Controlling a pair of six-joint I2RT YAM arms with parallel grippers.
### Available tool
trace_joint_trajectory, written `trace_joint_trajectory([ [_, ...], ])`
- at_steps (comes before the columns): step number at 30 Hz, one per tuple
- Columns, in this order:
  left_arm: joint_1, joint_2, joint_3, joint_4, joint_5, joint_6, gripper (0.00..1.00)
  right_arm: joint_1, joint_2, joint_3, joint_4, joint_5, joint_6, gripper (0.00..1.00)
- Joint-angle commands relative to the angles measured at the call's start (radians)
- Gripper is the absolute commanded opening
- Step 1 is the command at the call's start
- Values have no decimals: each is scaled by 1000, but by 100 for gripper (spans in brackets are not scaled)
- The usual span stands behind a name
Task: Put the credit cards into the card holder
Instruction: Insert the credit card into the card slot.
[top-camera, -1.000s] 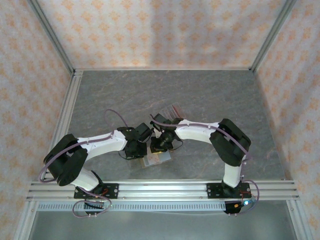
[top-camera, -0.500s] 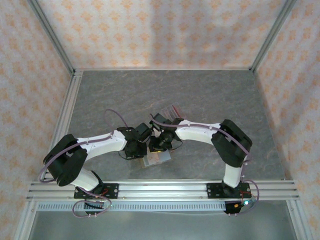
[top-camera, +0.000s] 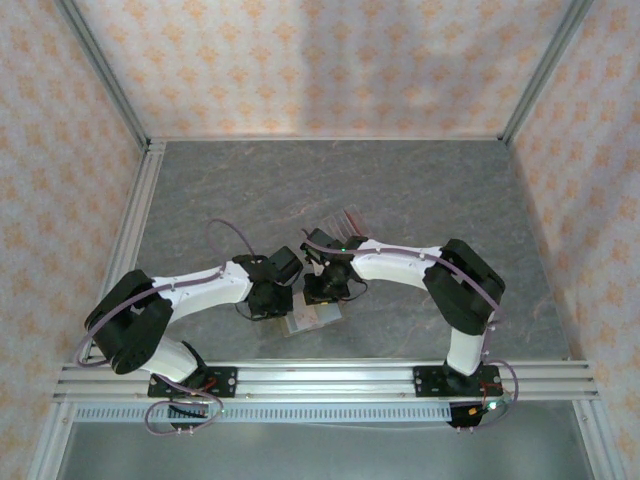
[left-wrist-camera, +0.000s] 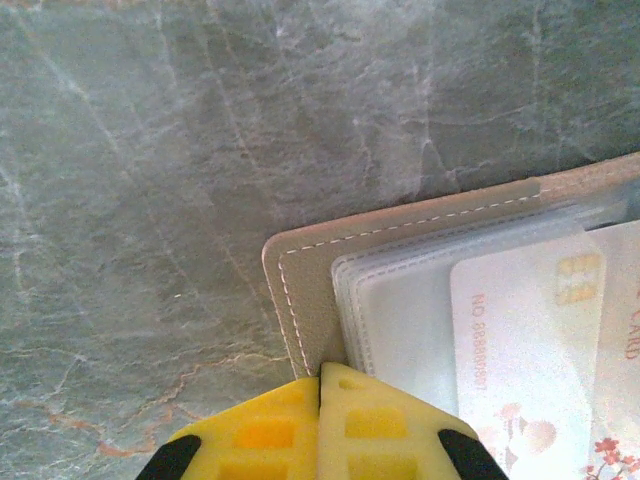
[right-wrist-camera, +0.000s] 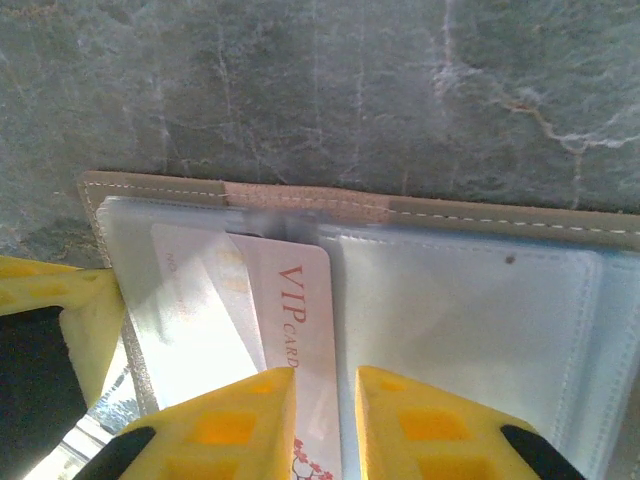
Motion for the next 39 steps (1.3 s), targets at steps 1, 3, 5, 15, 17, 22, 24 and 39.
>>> trace_joint_trajectory([
  [1, -6, -27, -15, -13, -6, -20, 0, 2, -6, -3, -31, 24, -15, 23],
  [3, -6, -27, -16, -13, -4, -20, 0, 9, -2, -2, -19, 11, -11, 23],
  [5, -6, -25, -18, -11, -4, -19, 0, 18, 4, 0, -3, -7, -6, 22],
  [15, -6, -32, -20, -8, -5, -24, 0, 50, 47, 4, 56, -73, 31, 18],
  [17, -6, -35, -24, -7, -5, -25, 0, 53, 48, -4, 70, -77, 39, 18],
  [22, -6, -44, -30, -7, -5, -27, 0, 54, 2, -5, 58, -48, 39, 18],
  [24, -6, -46, -32, -7, -5, -28, 0, 53, -27, 13, 28, -33, 28, 19],
  [39, -8, -67, -39, -13, -5, -35, 0, 50, 11, 32, -72, 46, -15, 23],
])
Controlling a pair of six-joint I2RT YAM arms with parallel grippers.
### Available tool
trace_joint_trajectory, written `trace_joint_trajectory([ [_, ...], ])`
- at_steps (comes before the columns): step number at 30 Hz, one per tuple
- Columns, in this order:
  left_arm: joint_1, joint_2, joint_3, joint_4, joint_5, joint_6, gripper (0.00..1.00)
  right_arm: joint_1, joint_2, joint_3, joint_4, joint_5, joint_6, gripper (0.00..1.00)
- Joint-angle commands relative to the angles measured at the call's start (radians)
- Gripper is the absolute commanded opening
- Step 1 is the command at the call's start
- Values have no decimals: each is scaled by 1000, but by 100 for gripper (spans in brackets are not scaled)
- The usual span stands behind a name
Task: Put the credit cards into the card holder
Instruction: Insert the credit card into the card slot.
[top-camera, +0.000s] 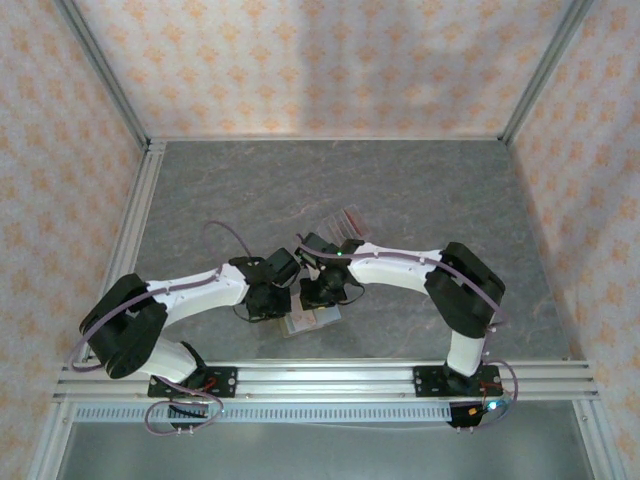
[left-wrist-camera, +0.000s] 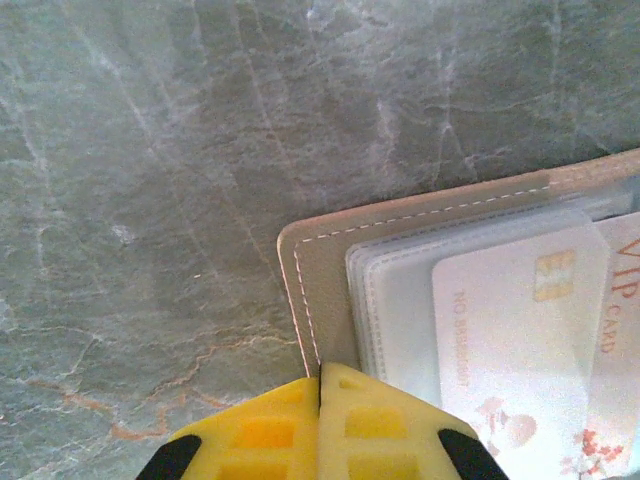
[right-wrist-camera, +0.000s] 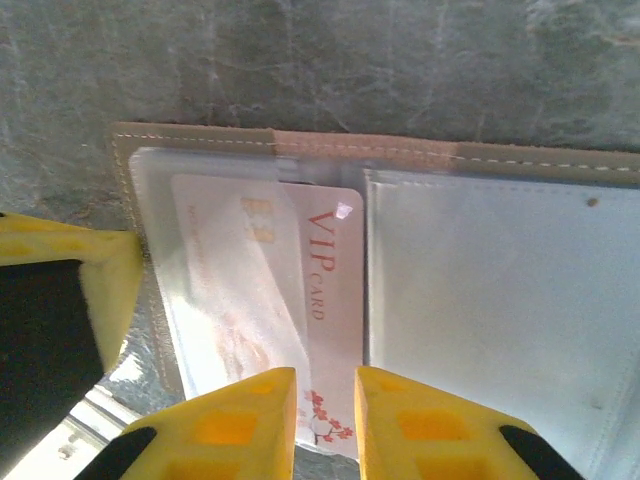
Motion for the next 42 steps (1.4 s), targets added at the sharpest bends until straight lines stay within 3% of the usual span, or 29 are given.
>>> trace_joint_trajectory([
  [1, -8, -33, -17, -15, -6, -14, 0, 6, 25, 14, -37, 39, -18, 23],
  [35, -10, 57, -37, 38, 1, -6, 0, 30, 83, 18, 170, -94, 110, 18],
  [42, -10, 63, -33, 33, -5, 1, 0, 20, 36, 87, 0, 6, 25, 23],
])
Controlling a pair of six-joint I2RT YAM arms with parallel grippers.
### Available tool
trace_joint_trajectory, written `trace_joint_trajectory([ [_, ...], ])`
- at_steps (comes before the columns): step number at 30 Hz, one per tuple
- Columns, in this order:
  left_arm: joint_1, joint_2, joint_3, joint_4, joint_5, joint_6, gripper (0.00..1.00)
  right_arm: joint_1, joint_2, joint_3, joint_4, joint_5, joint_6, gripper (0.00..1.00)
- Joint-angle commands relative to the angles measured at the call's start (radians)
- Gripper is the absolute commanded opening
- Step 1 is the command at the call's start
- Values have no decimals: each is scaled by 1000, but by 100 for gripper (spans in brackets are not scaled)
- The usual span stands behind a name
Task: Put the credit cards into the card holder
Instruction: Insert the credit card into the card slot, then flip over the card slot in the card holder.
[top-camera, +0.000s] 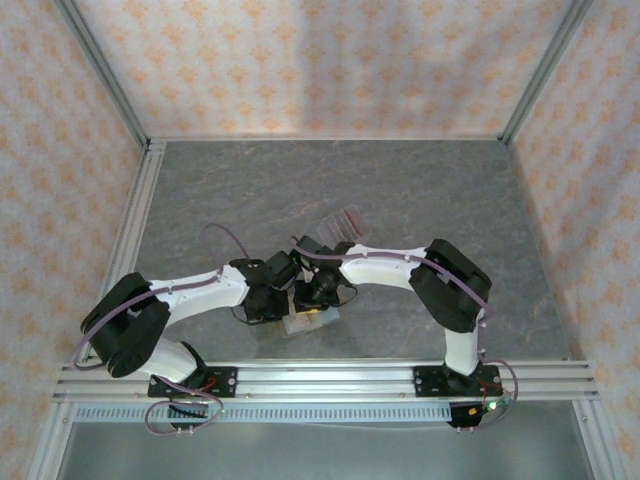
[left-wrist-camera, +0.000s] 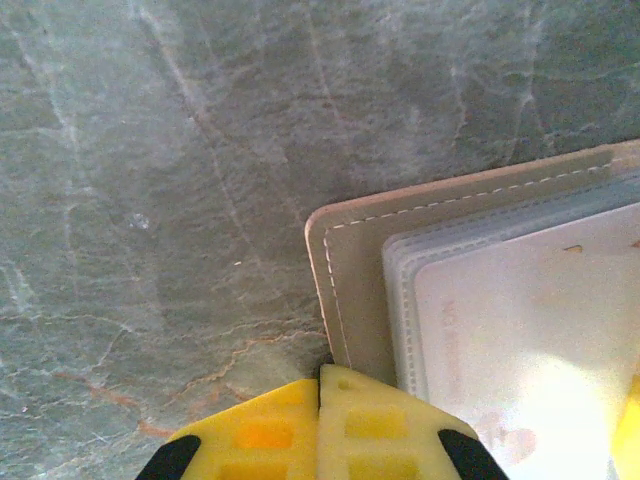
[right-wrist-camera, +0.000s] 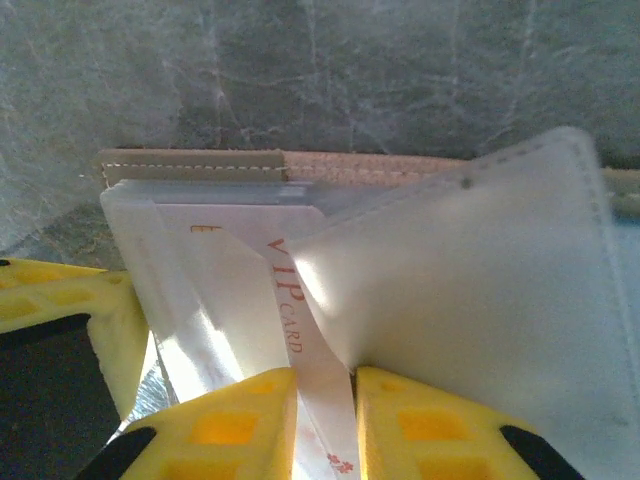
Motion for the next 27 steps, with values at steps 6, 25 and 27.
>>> trace_joint_trajectory([
  [6, -9, 32, -22, 38, -7, 1, 0, -33, -91, 100, -193, 188, -119, 23],
  [25, -10, 6, -27, 20, -17, -5, 0, -50, 77, 257, -328, 319, -284, 25],
  [27, -9, 5, -27, 20, -17, -5, 0, -51, 91, 251, -319, 322, -285, 25],
])
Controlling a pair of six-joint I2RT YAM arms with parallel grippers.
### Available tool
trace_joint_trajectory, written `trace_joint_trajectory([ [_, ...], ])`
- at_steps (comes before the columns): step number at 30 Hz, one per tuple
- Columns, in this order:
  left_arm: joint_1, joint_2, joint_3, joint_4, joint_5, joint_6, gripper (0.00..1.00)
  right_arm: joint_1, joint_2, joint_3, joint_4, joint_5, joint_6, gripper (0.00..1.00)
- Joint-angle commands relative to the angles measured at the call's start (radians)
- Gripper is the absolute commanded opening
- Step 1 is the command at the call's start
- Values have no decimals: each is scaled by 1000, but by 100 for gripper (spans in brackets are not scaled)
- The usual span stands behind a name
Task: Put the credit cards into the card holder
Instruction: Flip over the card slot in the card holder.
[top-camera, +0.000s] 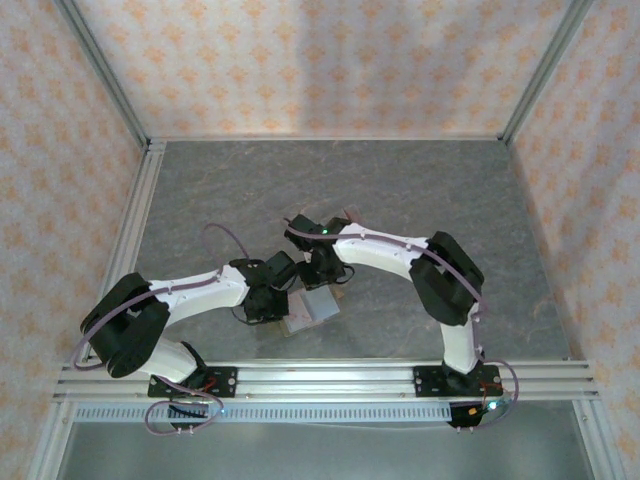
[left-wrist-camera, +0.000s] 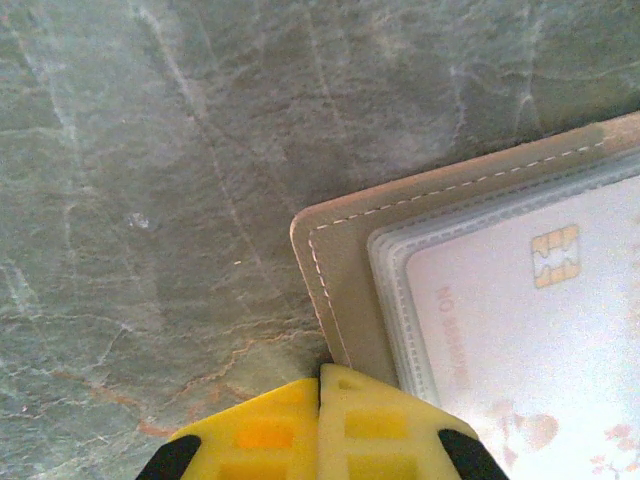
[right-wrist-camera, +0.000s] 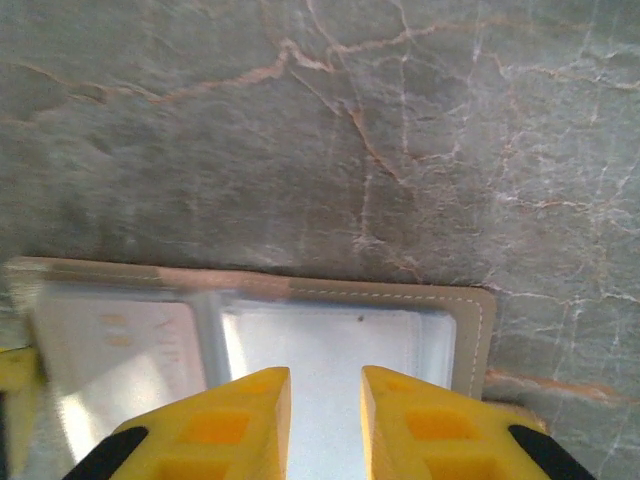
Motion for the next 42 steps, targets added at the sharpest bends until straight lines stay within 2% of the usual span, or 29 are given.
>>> trace_joint_trajectory([
  [1, -10, 9, -26, 20, -17, -6, 0, 3, 27, 10, -30, 50, -28, 25],
  [10, -9, 8, -26, 21, -15, -6, 0, 56, 60, -80, 32, 129, 1, 26],
  [14, -9, 13, -25, 26, -12, -6, 0, 71, 58, -158, 98, 122, 52, 25],
  [24, -10, 12, -19, 22, -11, -2, 0, 76, -49, -180, 84, 171, 73, 4],
  [25, -11, 11, -18, 21, -9, -4, 0, 76, -62, -176, 81, 166, 75, 0],
  [34, -12, 18, -11, 55, 15, -19, 0, 75, -138, -133, 76, 76, 117, 0],
  [42, -23, 44, 2, 84, 34, -32, 0, 76, -132, -136, 190, -109, 213, 0],
])
